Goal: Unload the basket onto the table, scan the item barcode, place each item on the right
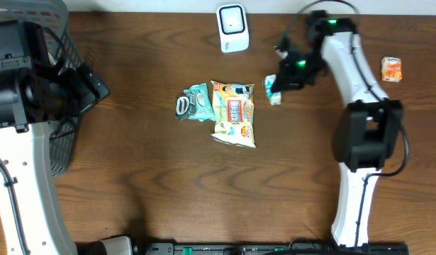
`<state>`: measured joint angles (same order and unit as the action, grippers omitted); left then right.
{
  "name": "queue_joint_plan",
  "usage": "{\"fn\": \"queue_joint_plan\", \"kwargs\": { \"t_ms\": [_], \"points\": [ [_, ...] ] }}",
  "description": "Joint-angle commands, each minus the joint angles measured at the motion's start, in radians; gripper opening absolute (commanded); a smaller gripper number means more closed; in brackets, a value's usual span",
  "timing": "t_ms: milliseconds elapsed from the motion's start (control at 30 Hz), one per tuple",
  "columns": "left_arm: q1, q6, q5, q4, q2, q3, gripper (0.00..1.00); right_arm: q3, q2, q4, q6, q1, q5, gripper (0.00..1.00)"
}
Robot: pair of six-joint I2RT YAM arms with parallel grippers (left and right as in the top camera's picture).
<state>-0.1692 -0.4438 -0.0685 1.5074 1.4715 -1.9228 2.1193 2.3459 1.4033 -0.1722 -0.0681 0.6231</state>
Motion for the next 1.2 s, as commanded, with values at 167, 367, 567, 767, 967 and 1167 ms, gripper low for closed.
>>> {"fn": "queue_joint_plan", "kwargs": {
  "t_ms": [167,367,567,767,967,1167],
  "points": [
    [-0.005,0.009,0.006,0.002,-0.002,-0.005,0.98,-0.261,0.005,-0.089,-0.139,0.118,0.201,0.03],
    [-0.005,0.009,0.006,0.003,-0.002,-0.005,0.98,-0.313,0.004,-0.126,-0.026,0.215,-0.034,0.25],
    [-0.005,0.009,0.006,0.002,-0.002,-0.005,0.98,-0.188,0.004,0.014,0.056,0.285,-0.179,0.54],
    [-0.005,0.009,0.006,0.002,-0.002,-0.005,0.98,-0.123,0.003,0.101,0.004,0.265,-0.180,0.54],
    [-0.005,0.009,0.006,0.002,-0.002,-0.005,0.98,-0.174,0.004,-0.006,0.016,0.219,-0.184,0.54],
    [-0.005,0.009,0.006,0.002,-0.002,-0.005,0.98,-0.291,0.004,-0.107,0.031,0.184,-0.167,0.52]
  ]
}}
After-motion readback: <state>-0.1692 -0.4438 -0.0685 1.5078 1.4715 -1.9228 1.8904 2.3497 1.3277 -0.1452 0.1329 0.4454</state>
